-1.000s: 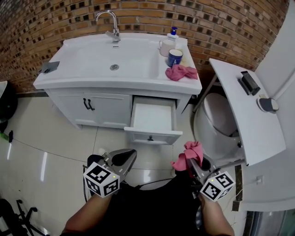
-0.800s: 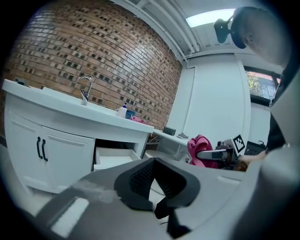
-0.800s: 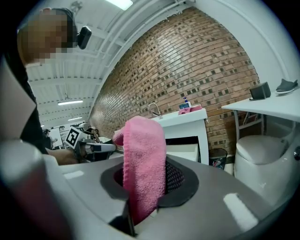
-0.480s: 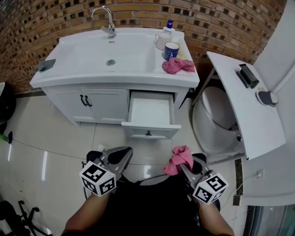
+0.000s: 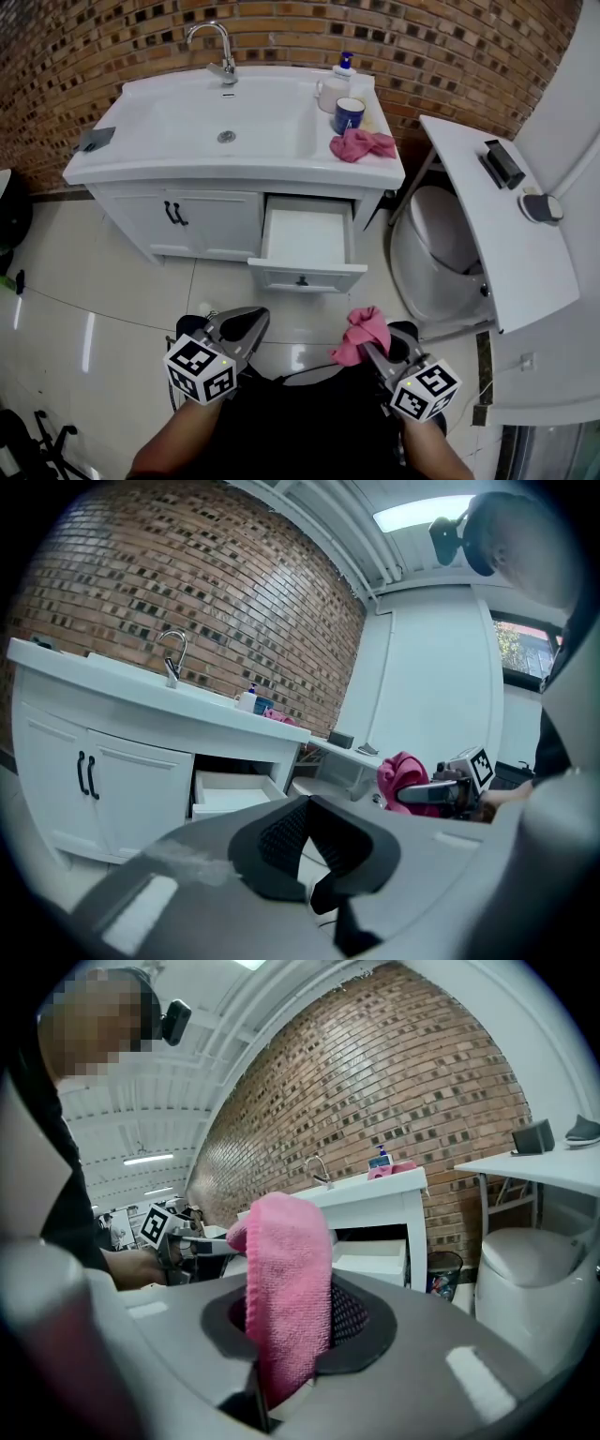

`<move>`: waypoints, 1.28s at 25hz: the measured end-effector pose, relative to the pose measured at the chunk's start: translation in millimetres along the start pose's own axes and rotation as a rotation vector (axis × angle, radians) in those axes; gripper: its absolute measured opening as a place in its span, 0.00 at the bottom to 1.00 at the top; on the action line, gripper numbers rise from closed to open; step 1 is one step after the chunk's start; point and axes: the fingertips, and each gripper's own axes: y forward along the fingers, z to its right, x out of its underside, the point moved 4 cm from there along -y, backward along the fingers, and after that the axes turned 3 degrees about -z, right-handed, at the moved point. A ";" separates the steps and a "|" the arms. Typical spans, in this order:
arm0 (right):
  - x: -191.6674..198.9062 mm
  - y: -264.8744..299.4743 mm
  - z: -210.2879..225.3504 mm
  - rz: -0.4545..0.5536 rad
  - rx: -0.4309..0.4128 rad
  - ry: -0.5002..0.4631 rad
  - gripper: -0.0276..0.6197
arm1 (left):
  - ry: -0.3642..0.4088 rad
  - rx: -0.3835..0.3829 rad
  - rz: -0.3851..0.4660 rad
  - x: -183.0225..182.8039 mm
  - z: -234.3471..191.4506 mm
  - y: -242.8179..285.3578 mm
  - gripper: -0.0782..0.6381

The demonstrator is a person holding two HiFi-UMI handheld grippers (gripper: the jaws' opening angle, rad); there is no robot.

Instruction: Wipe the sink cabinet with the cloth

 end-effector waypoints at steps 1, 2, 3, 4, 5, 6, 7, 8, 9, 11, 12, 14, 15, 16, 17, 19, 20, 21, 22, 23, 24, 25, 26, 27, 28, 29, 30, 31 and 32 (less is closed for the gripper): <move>0.5 0.8 -0.4 -0.002 -0.003 0.000 0.19 | -0.002 0.001 -0.001 0.2 -0.2 -0.1 0.12; 0.9 1.4 -0.5 -0.005 -0.005 0.002 0.19 | -0.003 0.002 -0.003 0.5 -0.1 0.2 0.12; 1.3 1.8 -0.2 -0.009 -0.007 0.004 0.19 | -0.004 0.004 -0.005 1.0 0.3 0.6 0.12; 1.6 1.9 0.1 -0.013 -0.007 0.006 0.18 | -0.004 0.005 -0.007 1.7 1.0 1.0 0.12; 2.0 1.5 0.5 -0.016 -0.007 0.007 0.18 | -0.004 0.007 -0.009 2.5 1.9 1.2 0.12; 2.3 1.1 1.0 -0.018 -0.007 0.008 0.18 | -0.003 0.008 -0.010 3.3 2.7 1.1 0.12; 2.4 0.8 1.6 -0.019 -0.006 0.007 0.18 | -0.002 0.008 -0.012 3.6 3.3 0.8 0.12; 2.3 0.7 2.2 -0.019 -0.005 0.008 0.18 | 0.000 0.008 -0.012 3.5 3.4 0.6 0.12; 1.9 0.8 2.4 -0.018 -0.004 0.009 0.18 | 0.001 0.007 -0.013 3.1 3.2 0.4 0.12; 1.8 1.3 2.3 -0.019 -0.001 0.006 0.18 | 0.002 0.006 -0.013 2.4 2.2 0.5 0.12; 2.0 1.8 1.8 -0.022 -0.001 0.001 0.18 | 0.002 0.006 -0.013 2.2 1.6 0.8 0.12; 2.3 3.2 -0.3 -0.030 -0.004 -0.020 0.18 | 0.003 0.004 -0.013 2.1 0.5 1.5 0.12; 2.1 3.6 -1.5 -0.034 -0.005 -0.032 0.18 | 0.004 0.003 -0.013 2.3 0.3 1.9 0.12; 2.0 3.6 -2.4 -0.036 -0.006 -0.043 0.18 | 0.003 0.002 -0.013 2.6 0.4 2.3 0.12; 2.0 3.6 -2.8 -0.037 -0.006 -0.049 0.18 | 0.003 0.001 -0.012 3.0 0.5 2.8 0.12; 2.5 3.8 -3.1 -0.037 -0.008 -0.050 0.18 | 0.001 -0.001 -0.011 4.0 -0.1 3.6 0.12; 2.8 4.0 -3.3 -0.038 -0.008 -0.050 0.18 | 0.000 -0.002 -0.012 4.6 -1.0 4.0 0.12; 3.2 4.0 -3.5 -0.039 -0.008 -0.051 0.18 | -0.002 -0.004 -0.013 5.6 -2.2 4.6 0.12; 3.7 3.8 -3.5 -0.040 -0.008 -0.052 0.18 | -0.005 -0.006 -0.015 6.8 -3.5 5.3 0.12; 4.3 3.7 -3.5 -0.041 -0.008 -0.052 0.18 | -0.008 -0.008 -0.017 7.8 -4.6 5.5 0.12; 4.7 3.8 -3.5 -0.041 -0.009 -0.052 0.18 | -0.010 -0.009 -0.019 8.5 -5.4 5.2 0.12; 5.0 4.0 -3.4 -0.043 -0.009 -0.052 0.18 | -0.010 -0.011 -0.019 8.7 -5.8 4.6 0.12; 5.0 4.1 -3.2 -0.044 -0.009 -0.052 0.18 | -0.009 -0.012 -0.018 8.6 -5.8 4.2 0.12; 5.1 4.2 -3.0 -0.045 -0.009 -0.052 0.18 | -0.007 -0.012 -0.017 8.4 -5.6 4.0 0.12; 5.2 4.3 -3.2 -0.046 -0.009 -0.053 0.18 | -0.006 -0.012 -0.017 8.4 -5.3 4.1 0.12; 5.2 4.3 -3.5 -0.047 -0.010 -0.054 0.18 | -0.005 -0.012 -0.017 8.5 -5.2 4.1 0.12; 5.2 4.6 -4.1 -0.048 -0.011 -0.056 0.18 | -0.004 -0.012 -0.018 8.6 -5.2 3.9 0.12; 5.1 4.9 -4.8 -0.049 -0.012 -0.059 0.18 | -0.003 -0.014 -0.018 8.3 -5.5 3.1 0.12; 5.0 5.2 -5.4 -0.049 -0.013 -0.061 0.18 | -0.002 -0.017 -0.018 7.8 -5.9 1.6 0.12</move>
